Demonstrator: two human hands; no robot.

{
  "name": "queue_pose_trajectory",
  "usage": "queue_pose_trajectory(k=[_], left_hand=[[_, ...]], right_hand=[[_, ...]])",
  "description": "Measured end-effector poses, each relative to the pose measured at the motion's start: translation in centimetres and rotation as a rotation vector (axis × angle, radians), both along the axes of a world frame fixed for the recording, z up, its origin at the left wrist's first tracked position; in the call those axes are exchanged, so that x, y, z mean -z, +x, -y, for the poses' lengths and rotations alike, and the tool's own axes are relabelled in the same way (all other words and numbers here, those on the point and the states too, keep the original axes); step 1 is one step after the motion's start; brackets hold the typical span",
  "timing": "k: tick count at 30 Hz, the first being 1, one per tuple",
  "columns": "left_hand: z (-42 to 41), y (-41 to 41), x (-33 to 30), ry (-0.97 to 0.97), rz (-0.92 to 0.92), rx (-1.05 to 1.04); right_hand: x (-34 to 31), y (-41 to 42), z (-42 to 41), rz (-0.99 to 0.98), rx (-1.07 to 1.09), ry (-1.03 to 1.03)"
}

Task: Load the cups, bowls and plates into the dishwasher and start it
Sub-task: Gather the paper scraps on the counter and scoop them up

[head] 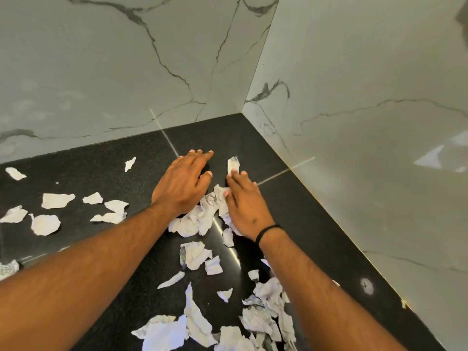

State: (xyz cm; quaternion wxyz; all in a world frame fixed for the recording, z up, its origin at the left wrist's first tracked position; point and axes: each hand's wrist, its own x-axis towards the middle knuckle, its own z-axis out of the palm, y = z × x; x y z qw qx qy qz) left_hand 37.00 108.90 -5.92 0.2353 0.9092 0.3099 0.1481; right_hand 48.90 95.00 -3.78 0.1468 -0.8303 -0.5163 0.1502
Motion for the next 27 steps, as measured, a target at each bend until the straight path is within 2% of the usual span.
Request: queue_pose_trajectory(k=[7,13,20,27], left_hand=[[-0.3,0.1,0.0,0.075,-0.051,0.051],[0.8,-0.2,-0.1,0.227,-0.251,0.236],[8.2,-2.8,-0.5,0.265,-0.326,0.356],[15.2,-6.2,-0.6,0.227,-0.334,0.423]], right_hand=[[0.0,-5.8,6.2,-0.064,0.058,0.069],[-0.5,-8.4,7.1,-0.053,0.133,0.066],[-0.3,-12.9,11.7,-0.011,0.143,0.146],[-1.7,-16.1,16.9,-0.025,0.146,0.093]])
